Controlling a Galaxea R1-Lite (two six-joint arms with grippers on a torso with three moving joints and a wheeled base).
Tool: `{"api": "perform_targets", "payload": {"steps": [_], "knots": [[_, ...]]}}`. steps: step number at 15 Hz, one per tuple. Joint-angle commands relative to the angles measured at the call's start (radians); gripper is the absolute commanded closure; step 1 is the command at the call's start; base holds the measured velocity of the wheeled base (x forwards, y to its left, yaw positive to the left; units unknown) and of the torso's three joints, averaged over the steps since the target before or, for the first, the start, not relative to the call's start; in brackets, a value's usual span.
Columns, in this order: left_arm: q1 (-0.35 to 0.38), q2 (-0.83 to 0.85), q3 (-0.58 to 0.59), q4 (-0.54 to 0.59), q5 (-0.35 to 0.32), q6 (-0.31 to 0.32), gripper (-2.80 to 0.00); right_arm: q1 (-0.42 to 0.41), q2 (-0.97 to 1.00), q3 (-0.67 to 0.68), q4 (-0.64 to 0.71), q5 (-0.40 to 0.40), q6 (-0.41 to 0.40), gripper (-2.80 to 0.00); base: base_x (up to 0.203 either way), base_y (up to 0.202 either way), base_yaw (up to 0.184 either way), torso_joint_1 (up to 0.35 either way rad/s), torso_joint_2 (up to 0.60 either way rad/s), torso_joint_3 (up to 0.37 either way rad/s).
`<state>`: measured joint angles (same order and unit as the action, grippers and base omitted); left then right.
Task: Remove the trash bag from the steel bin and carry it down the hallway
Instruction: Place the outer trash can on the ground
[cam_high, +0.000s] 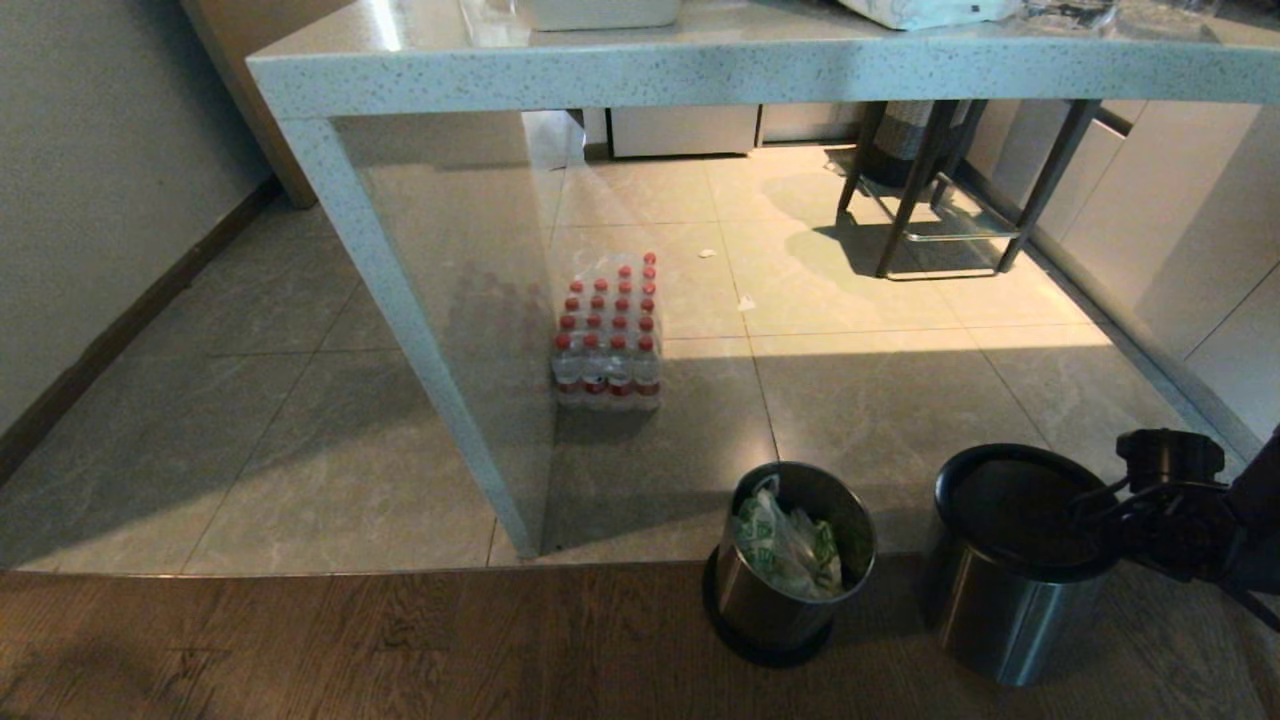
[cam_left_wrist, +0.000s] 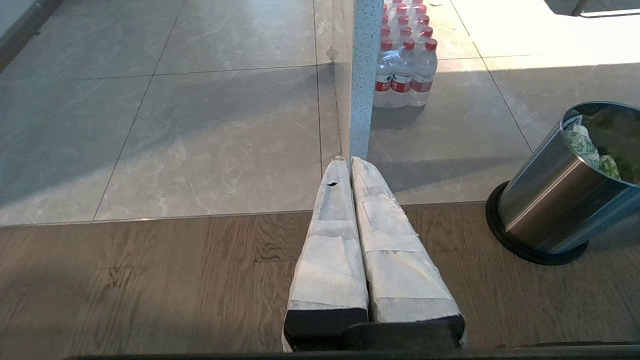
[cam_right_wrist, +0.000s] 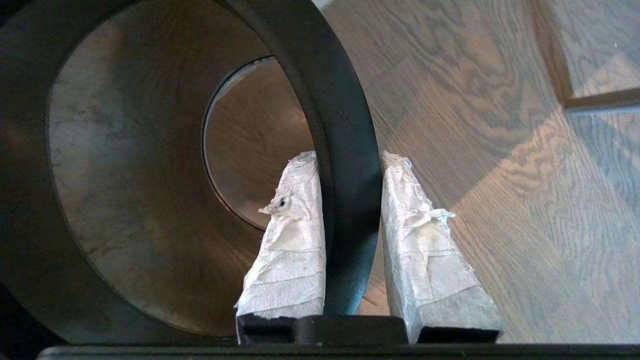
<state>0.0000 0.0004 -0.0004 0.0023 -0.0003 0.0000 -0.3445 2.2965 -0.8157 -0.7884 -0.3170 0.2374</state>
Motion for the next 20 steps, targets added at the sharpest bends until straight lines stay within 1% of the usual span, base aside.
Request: {"api": "perform_targets", "payload": {"steps": [1,8,11,12,18,20], "knots": [[0.000,0.001,0.000,-0.001,0.000,0.000,0.00,-0.018,0.049,-0.005,-0.024,-0.001,0.002,0.00,0.000,0.000,0.000,0.000,0.00,0.000],[0.000,0.001,0.000,0.000,0.000,0.000,0.00,-0.033,0.145,-0.033,-0.066,0.002,-0.007,0.00,0.000,0.000,0.000,0.000,0.00,0.000],[0.000,0.001,0.000,0.001,0.002,0.000,0.00,-0.036,0.142,-0.032,-0.084,0.004,-0.007,0.00,0.000,0.000,0.000,0.000,0.00,0.000],[0.000,0.001,0.000,-0.001,0.000,0.000,0.00,-0.039,0.131,-0.030,-0.091,0.005,-0.009,-2.80,0.000,0.000,0.000,0.000,0.00,0.000],[0.000,0.001,0.000,-0.001,0.000,0.000,0.00,-0.105,0.035,0.008,-0.084,0.008,-0.044,-2.80,0.000,0.000,0.000,0.000,0.00,0.000],[0.000,0.001,0.000,-0.001,0.000,0.000,0.00,-0.144,-0.001,0.010,-0.082,0.005,-0.068,-2.80,0.000,0.000,0.000,0.000,0.00,0.000]]}}
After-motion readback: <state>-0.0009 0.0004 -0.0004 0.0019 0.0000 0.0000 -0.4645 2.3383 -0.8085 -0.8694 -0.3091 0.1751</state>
